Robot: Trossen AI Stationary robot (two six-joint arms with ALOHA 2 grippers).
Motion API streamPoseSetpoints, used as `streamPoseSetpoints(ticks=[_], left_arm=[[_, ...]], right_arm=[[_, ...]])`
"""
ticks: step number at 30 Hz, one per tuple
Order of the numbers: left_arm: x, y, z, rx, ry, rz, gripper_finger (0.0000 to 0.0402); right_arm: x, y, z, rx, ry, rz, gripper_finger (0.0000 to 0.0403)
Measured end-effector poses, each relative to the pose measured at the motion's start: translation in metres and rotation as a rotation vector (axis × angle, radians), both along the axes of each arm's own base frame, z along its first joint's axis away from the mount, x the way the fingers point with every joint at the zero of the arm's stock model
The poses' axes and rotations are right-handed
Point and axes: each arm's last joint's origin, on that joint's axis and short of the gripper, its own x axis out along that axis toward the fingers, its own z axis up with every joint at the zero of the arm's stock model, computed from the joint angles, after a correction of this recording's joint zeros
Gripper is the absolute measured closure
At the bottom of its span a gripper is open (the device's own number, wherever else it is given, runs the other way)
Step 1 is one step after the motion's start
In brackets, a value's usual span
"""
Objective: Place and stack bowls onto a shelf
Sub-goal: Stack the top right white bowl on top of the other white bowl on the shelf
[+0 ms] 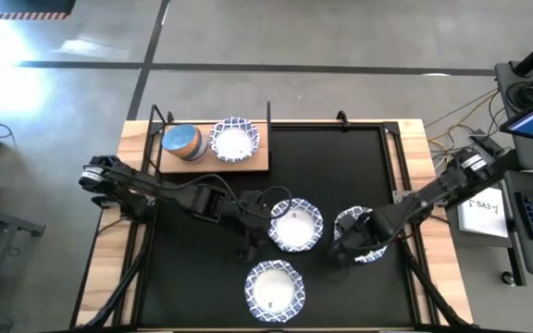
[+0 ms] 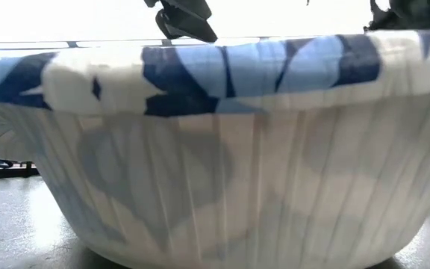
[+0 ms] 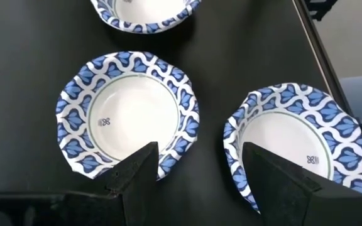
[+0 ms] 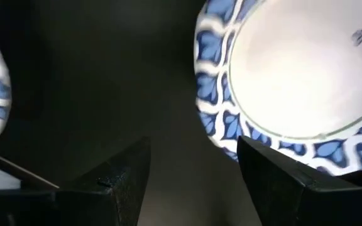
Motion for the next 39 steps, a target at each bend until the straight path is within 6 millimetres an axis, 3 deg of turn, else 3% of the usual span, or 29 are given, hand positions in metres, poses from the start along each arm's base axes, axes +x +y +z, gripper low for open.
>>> streamPoseSetpoints(ticks=[5,17,21,26,31,35,39], left_arm=[[-0.002,-0.006,-0.001,0.002,0.003,-0.017,0.0189],[-0.006,-0.020,-0.001,0.001,0.001,-0.051,0.0189],[-0.007,-0.023,-0.001,-0.013,0.005,-0.042,0.0189],[-0.008,-0.027,-0.001,-0.016,0.006,-0.050,0.0189],[-0.009,-0.028,-0.001,-0.016,0.007,-0.054,0.0189],[-0.008,-0.028,-0.001,-0.017,0.007,-0.051,0.0189],[-0.008,-0.028,-0.001,-0.013,0.000,-0.056,0.0189]], right_arm=[[0.006,0.011,-0.024,0.000,0.058,0.041,0.0177],[0.013,0.013,-0.065,-0.101,0.174,0.149,0.0187],[0.015,0.015,-0.075,-0.116,0.201,0.199,0.0222],[0.016,0.015,-0.080,-0.123,0.216,0.258,0.0298],[0.013,0.014,-0.069,-0.077,0.197,0.280,0.0381],[0.013,0.015,-0.041,-0.023,0.111,0.298,0.0389],[0.012,0.017,0.000,0.060,-0.055,0.405,0.0391]])
